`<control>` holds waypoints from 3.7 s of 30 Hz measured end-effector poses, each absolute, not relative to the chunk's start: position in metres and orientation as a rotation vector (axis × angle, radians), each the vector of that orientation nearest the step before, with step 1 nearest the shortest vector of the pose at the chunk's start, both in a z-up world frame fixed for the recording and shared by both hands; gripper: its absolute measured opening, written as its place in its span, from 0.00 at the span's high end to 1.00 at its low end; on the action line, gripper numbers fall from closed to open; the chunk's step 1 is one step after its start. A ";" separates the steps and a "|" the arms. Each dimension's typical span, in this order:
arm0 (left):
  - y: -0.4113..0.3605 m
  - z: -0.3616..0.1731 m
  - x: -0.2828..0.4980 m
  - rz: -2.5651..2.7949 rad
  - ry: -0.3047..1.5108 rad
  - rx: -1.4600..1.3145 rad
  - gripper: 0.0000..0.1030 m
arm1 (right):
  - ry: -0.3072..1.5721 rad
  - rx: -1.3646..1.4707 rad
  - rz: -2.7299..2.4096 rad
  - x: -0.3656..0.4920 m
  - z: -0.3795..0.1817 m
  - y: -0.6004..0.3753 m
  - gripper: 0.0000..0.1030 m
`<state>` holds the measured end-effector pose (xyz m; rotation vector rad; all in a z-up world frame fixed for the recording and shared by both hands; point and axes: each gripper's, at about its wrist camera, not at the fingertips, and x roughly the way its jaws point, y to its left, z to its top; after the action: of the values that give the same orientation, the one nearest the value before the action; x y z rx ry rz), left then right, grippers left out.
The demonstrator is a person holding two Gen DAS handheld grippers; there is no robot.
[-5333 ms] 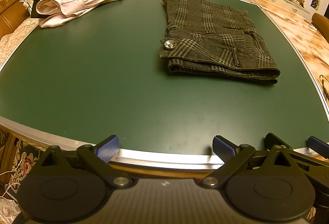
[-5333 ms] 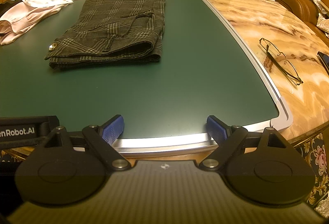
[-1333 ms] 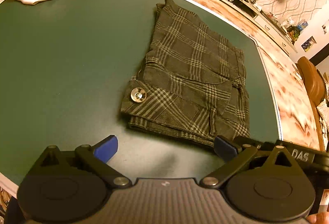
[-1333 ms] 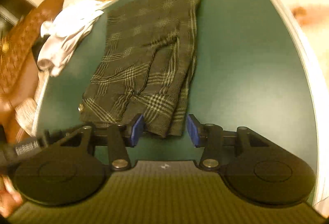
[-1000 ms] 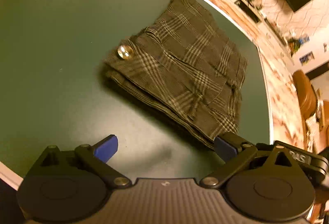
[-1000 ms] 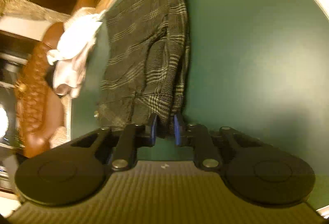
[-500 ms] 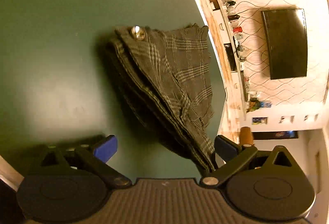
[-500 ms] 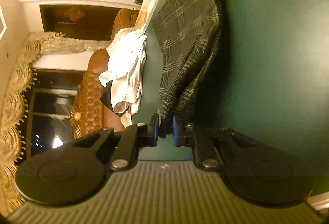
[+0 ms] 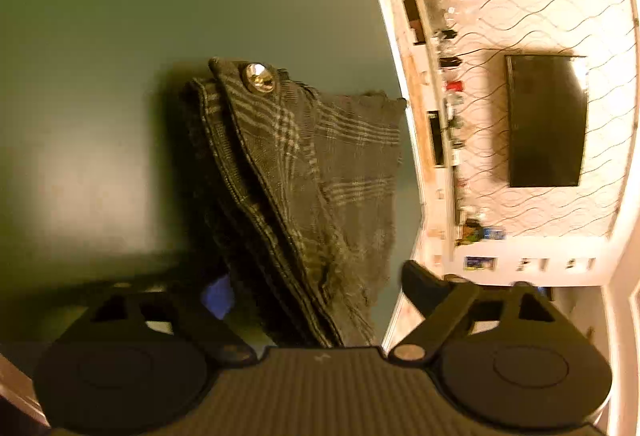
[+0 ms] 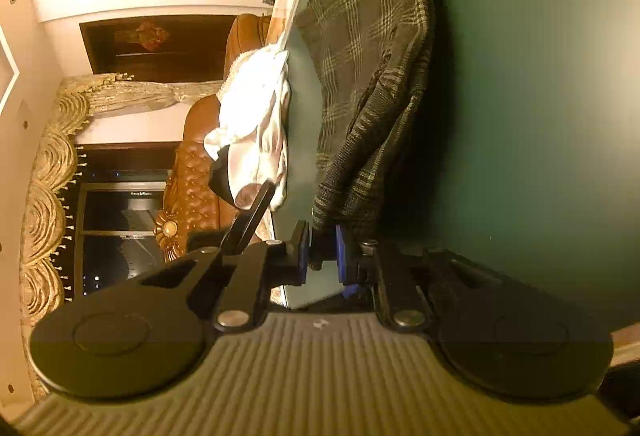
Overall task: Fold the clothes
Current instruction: 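Grasp the shorts' button edge with the left tool while the right tool holds its edge, then lift the plaid shorts off the table with both tools, then carry the shorts with both tools over to the white quilted cushion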
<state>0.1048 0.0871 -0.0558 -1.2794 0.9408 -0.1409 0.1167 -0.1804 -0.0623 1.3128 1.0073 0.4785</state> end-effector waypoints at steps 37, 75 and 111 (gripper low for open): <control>0.238 -0.014 0.086 -0.218 1.170 -0.858 0.81 | 1.150 0.070 0.504 0.212 -0.002 -0.104 0.28; 0.238 0.085 -0.028 -0.011 0.880 -0.690 0.83 | 1.056 0.250 0.823 0.188 0.073 -0.048 0.83; 0.515 0.093 -0.566 0.702 0.524 -0.927 0.83 | 1.166 -0.129 1.453 -0.183 0.108 0.374 0.83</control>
<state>-0.5658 0.5147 0.0927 -0.9265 0.5244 0.7015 -0.1828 0.3737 0.1082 -0.1289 1.1656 1.4534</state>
